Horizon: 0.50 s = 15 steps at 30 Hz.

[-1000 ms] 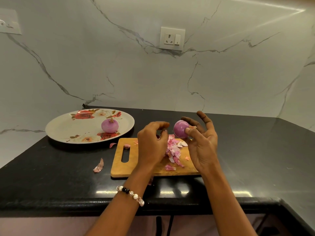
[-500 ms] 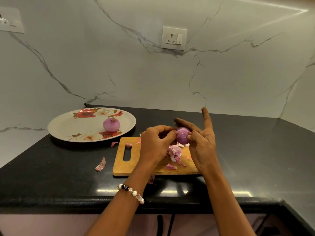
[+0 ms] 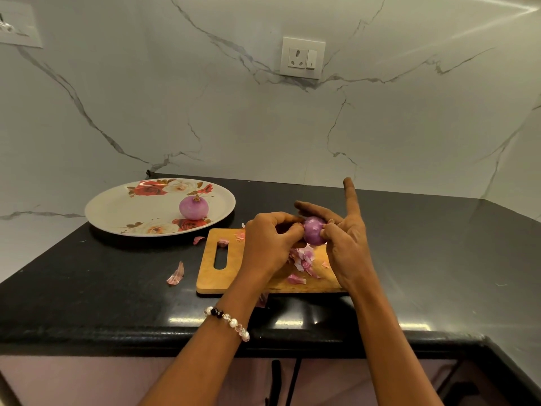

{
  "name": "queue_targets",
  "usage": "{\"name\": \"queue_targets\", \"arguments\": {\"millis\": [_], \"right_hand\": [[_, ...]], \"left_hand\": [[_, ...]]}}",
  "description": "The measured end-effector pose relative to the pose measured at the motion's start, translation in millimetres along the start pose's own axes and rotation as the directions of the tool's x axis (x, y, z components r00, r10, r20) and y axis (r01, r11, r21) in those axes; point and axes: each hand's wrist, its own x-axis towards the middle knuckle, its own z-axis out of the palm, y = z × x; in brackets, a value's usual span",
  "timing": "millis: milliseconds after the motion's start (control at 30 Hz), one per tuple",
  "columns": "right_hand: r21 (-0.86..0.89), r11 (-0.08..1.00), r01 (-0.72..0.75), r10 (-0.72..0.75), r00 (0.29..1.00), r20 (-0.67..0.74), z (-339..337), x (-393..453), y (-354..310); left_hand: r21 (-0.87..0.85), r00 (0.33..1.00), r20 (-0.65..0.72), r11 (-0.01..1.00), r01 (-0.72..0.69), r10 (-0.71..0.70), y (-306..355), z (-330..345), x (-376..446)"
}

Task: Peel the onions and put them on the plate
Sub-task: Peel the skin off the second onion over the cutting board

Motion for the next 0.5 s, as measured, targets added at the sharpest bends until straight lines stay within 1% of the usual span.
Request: {"name": "queue_targets", "arguments": {"millis": [200,300,400,500], "right_hand": [[-0.028,0.999,-0.026,0.027,0.999,0.025,3.0,0.0,0.2],[0.042,0.998,-0.036,0.036,0.999,0.009,2.4,0.6,0.8],[0.142,0.988,-0.055,0.060,0.998,-0.030,-0.4,2.4,1.2],[0.253,0.963,-0.091,0.116,0.989,-0.087,-3.1,5.1,0.8]], "left_hand": [[0.076,0.998,-0.025,0.996,-0.049,0.051,-1.7,3.1,0.5],[0.105,0.994,-0.067,0.992,-0.076,0.083,-2.1,3.4,1.4],[0.053,0.991,-0.114,0.996,-0.069,0.074,-1.2,2.4,2.2],[-0.084,0.993,-0.117,0.996,-0.008,-0.002,-2.3,1.2,3.8]]}}
